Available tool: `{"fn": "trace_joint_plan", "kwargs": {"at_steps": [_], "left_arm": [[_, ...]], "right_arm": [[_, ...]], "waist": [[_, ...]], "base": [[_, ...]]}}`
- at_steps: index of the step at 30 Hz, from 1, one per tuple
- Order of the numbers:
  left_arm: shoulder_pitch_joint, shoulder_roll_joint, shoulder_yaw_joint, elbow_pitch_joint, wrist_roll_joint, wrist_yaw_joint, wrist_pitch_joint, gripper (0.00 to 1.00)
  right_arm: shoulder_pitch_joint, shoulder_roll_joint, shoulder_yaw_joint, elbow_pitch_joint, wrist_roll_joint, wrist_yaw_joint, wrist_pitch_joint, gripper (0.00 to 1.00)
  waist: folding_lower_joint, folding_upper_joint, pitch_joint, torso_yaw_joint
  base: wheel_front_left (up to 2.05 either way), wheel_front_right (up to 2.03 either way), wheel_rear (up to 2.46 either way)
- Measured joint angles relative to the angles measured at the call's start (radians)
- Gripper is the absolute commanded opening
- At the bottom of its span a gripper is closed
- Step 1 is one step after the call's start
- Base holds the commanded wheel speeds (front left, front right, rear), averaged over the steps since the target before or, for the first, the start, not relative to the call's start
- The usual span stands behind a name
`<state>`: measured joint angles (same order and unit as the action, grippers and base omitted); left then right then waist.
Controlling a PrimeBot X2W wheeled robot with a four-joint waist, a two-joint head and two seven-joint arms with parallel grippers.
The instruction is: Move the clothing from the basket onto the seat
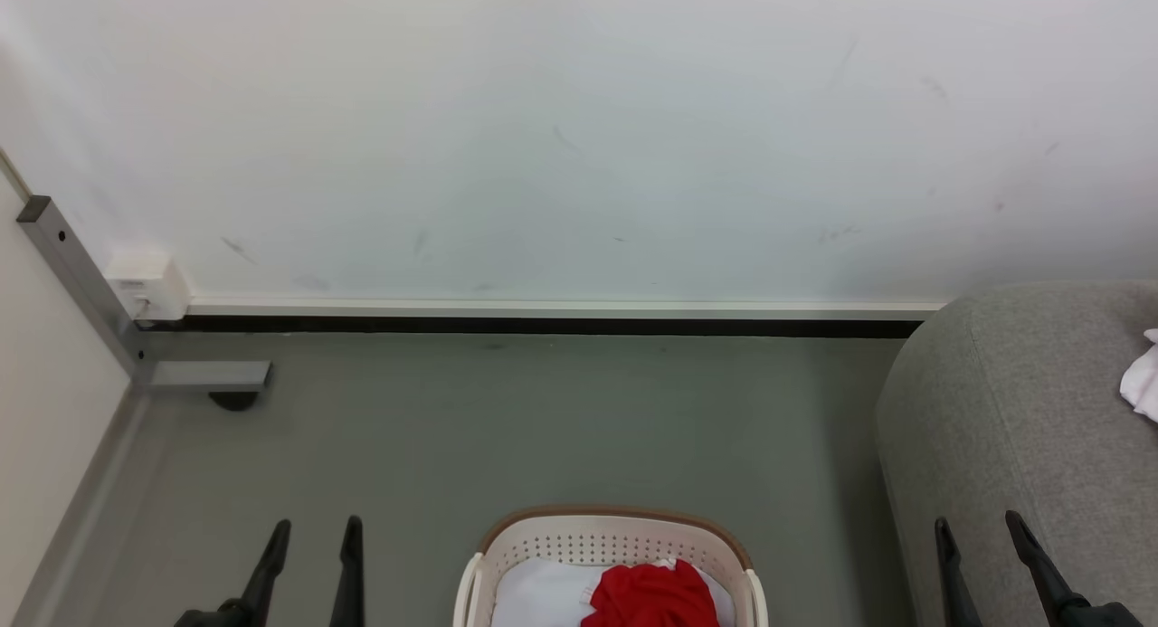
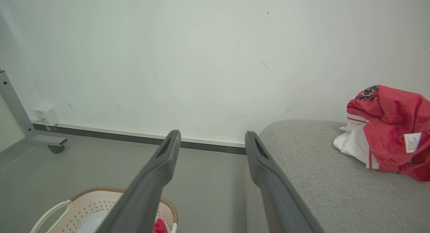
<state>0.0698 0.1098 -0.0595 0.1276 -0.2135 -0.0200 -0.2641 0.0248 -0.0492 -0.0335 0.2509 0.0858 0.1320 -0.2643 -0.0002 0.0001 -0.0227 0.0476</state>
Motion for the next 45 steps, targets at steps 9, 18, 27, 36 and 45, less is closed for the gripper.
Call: {"fn": "trace_joint_plan", "kwargs": {"at_steps": [9,18,27,36,45], "left_arm": [[-0.001,-0.030,0.039,0.012,0.039,-0.043,0.000,1.00],[-0.016,-0.043,0.053,0.019,0.064,-0.073,0.000,1.00],[-0.148,-0.047,-0.035,0.131,0.093,-0.100,0.000,1.00],[-0.378,-0.045,-0.206,0.421,0.143,-0.108,0.017,1.00],[-0.601,-0.051,-0.376,0.719,0.162,-0.111,0.117,1.00]], "right_arm": [[-0.003,0.000,0.013,0.005,0.000,0.000,0.000,1.00],[-0.025,0.000,0.030,-0.001,0.000,0.000,0.000,1.00],[-0.095,0.000,0.024,-0.037,-0.015,0.000,0.000,1.00],[-0.153,-0.001,0.043,-0.079,-0.014,0.000,0.000,1.00],[-0.229,0.000,0.070,-0.139,-0.023,0.000,0.000,1.00]], "waist": [[0.0001,0.0000,0.007,-0.018],[0.0001,0.0000,0.037,-0.050],[0.0003,0.0000,0.151,-0.102],[0.0004,0.0000,0.301,-0.168],[0.0005,0.0000,0.463,-0.218]], "base": [[0.00,0.00,0.00],[0.00,0.00,0.00],[0.00,0.00,0.00],[0.00,0.00,0.00],[0.00,0.00,0.00]]}}
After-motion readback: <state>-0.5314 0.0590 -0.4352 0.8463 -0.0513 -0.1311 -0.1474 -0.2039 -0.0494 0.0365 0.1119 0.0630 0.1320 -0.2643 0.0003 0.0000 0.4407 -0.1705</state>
